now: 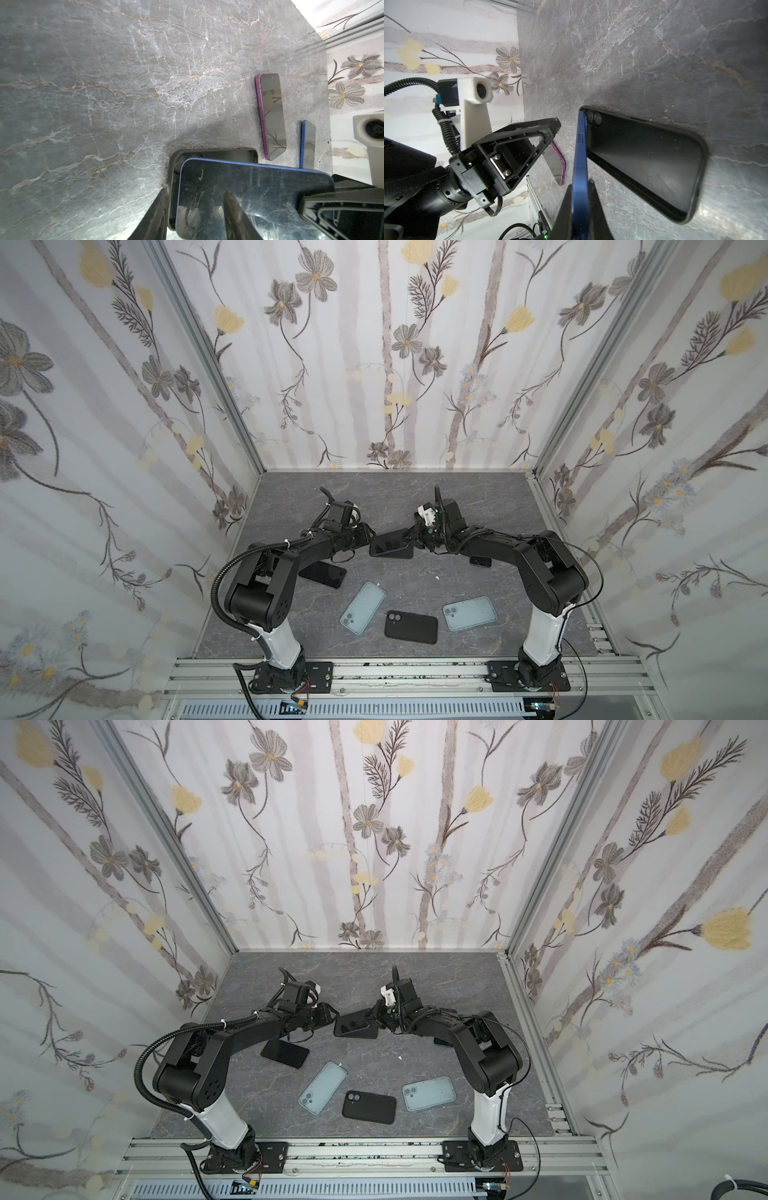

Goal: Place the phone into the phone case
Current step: 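Press the blue-edged phone down into the black case held by the left gripper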

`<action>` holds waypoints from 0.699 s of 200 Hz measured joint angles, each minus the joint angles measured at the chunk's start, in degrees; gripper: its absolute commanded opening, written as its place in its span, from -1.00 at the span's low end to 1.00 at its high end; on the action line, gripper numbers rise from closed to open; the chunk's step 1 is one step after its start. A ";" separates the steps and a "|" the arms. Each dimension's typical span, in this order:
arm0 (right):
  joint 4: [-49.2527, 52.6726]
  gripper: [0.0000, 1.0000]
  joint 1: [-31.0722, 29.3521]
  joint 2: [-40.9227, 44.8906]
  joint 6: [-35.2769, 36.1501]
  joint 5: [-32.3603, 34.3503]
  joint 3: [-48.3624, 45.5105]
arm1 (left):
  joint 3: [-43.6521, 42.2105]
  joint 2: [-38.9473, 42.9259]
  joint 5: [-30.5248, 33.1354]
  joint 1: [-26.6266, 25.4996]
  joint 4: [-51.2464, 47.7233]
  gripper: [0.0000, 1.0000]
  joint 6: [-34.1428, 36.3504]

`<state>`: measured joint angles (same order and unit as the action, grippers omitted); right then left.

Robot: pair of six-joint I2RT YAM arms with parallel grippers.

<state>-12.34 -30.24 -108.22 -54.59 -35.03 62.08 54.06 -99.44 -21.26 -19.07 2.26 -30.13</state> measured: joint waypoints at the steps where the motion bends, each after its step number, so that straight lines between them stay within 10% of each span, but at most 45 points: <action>1: -0.02 -1.00 0.02 0.00 0.00 0.00 0.00 | 0.00 -0.02 0.00 0.00 -0.02 -0.18 -0.02; 140: -4.63 -1.00 2.82 -5.18 -0.17 -5.81 -0.70 | -0.35 -5.09 -2.89 -0.02 -0.04 -0.29 -1.62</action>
<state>-16.97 -27.42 -113.40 -54.76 -40.84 61.39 53.71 -104.53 -24.14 -19.09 2.22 -31.75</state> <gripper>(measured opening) 0.081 0.355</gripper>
